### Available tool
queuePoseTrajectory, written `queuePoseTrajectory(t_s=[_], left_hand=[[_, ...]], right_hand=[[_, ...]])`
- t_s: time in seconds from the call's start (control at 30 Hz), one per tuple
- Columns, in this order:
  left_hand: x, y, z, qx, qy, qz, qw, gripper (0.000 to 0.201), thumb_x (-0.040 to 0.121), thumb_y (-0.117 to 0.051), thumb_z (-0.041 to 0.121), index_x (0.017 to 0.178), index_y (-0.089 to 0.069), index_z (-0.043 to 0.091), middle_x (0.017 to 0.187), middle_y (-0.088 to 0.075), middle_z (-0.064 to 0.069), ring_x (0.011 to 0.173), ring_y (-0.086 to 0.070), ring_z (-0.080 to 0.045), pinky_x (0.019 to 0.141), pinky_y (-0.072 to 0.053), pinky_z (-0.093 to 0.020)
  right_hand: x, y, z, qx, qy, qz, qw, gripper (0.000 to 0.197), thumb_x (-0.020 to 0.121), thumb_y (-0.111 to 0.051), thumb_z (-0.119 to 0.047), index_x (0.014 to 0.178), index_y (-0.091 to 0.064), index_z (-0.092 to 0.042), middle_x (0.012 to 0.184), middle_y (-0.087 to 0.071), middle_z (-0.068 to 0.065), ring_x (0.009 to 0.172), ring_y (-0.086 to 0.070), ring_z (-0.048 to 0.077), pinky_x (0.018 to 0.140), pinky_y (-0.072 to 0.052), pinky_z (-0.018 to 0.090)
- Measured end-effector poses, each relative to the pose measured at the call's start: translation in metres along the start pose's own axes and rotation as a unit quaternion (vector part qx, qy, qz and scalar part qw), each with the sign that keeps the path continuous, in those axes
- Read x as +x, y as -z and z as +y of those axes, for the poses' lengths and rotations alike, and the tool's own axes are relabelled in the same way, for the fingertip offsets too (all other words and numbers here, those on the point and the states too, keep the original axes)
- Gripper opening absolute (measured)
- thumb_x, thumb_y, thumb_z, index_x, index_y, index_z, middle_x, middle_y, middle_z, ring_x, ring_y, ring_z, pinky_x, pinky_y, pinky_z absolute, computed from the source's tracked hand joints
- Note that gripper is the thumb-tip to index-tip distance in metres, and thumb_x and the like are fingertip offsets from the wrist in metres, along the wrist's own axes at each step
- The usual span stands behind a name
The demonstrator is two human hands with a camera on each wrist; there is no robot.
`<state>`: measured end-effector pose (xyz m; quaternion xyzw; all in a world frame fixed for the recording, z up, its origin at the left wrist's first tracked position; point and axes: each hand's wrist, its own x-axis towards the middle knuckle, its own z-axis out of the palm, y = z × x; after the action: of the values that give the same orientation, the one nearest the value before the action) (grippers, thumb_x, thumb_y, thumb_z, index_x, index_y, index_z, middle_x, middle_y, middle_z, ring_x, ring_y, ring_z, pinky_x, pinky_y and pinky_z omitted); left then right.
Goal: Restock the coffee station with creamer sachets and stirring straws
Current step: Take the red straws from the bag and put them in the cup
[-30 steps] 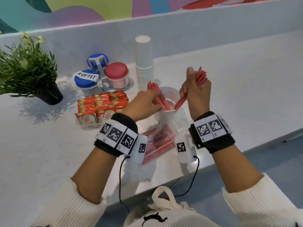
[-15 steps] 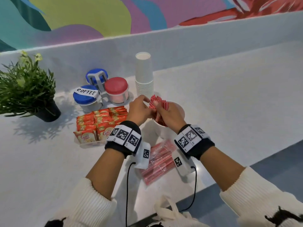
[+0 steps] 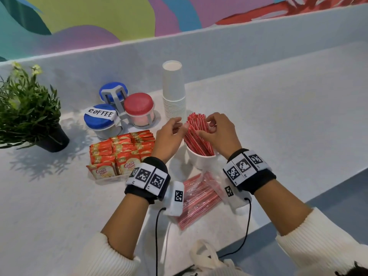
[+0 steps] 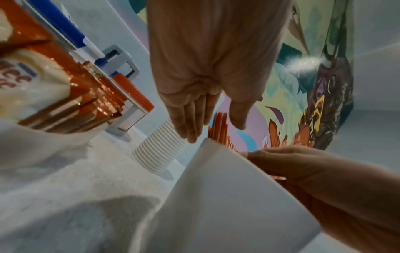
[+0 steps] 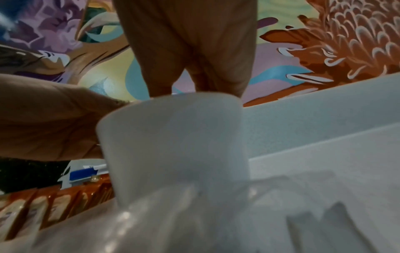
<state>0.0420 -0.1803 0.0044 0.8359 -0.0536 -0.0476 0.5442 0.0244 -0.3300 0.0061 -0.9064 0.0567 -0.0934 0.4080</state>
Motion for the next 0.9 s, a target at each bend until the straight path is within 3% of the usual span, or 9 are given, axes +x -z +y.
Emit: queuePoseTrajectory(t_s=[0.1,0.2,0.3,0.47,0.73,0.9], left_hand=[[-0.002,-0.007,-0.002,0.037,-0.018,-0.044,0.998,0.061,0.09,-0.06,0.022,0.144,-0.032,0.016,0.142,-0.047,-0.009,0.129,-0.047,-0.021,0.104,-0.035,-0.025],[0.0,-0.012,0.0,0.09,-0.058,-0.068,0.992,0.063,0.091,-0.055,0.008,0.146,-0.027,0.016,0.139,-0.049,-0.011,0.126,-0.049,-0.023,0.095,-0.031,-0.014],[0.003,-0.014,0.003,0.091,-0.069,-0.071,0.991,0.06,0.092,-0.051,0.004,0.146,-0.028,0.015,0.139,-0.05,-0.012,0.127,-0.048,-0.025,0.103,-0.032,-0.023],[0.003,-0.015,0.004,0.087,-0.107,-0.062,0.989,0.057,0.094,-0.046,0.003,0.146,-0.027,0.015,0.145,-0.043,-0.01,0.132,-0.042,-0.023,0.108,-0.028,-0.026],[0.01,-0.018,0.001,0.148,-0.15,-0.068,0.975,0.047,0.101,-0.032,0.015,0.147,-0.023,0.013,0.157,-0.019,-0.006,0.145,-0.018,-0.019,0.113,-0.01,-0.02],[0.013,-0.016,-0.004,0.256,-0.135,-0.089,0.953,0.053,0.102,-0.027,0.032,0.15,-0.013,0.015,0.16,0.001,0.0,0.147,-0.01,-0.018,0.116,-0.016,-0.034]], right_hand=[[0.001,-0.005,0.004,-0.092,-0.025,-0.064,0.993,0.054,0.078,-0.071,-0.029,0.12,-0.046,-0.007,0.117,-0.058,0.01,0.103,-0.059,0.024,0.089,-0.048,0.034],[-0.001,-0.01,0.003,-0.149,0.0,-0.12,0.982,0.054,0.075,-0.073,-0.024,0.12,-0.049,-0.006,0.115,-0.06,0.011,0.106,-0.059,0.027,0.087,-0.046,0.031],[0.0,-0.01,0.001,-0.162,0.03,-0.14,0.976,0.047,0.069,-0.075,-0.013,0.112,-0.056,-0.007,0.108,-0.062,0.009,0.104,-0.058,0.025,0.089,-0.046,0.03],[-0.001,-0.011,-0.002,-0.147,0.041,-0.117,0.981,0.04,0.075,-0.07,-0.008,0.113,-0.056,-0.006,0.11,-0.063,0.012,0.102,-0.059,0.027,0.094,-0.047,0.036],[0.0,-0.013,-0.002,-0.13,0.019,-0.102,0.986,0.046,0.074,-0.073,-0.012,0.115,-0.057,-0.003,0.112,-0.064,0.014,0.104,-0.06,0.028,0.094,-0.047,0.037],[0.0,-0.012,-0.001,-0.138,0.027,-0.103,0.985,0.043,0.074,-0.073,-0.011,0.112,-0.057,-0.003,0.111,-0.064,0.014,0.104,-0.06,0.028,0.093,-0.046,0.036]])
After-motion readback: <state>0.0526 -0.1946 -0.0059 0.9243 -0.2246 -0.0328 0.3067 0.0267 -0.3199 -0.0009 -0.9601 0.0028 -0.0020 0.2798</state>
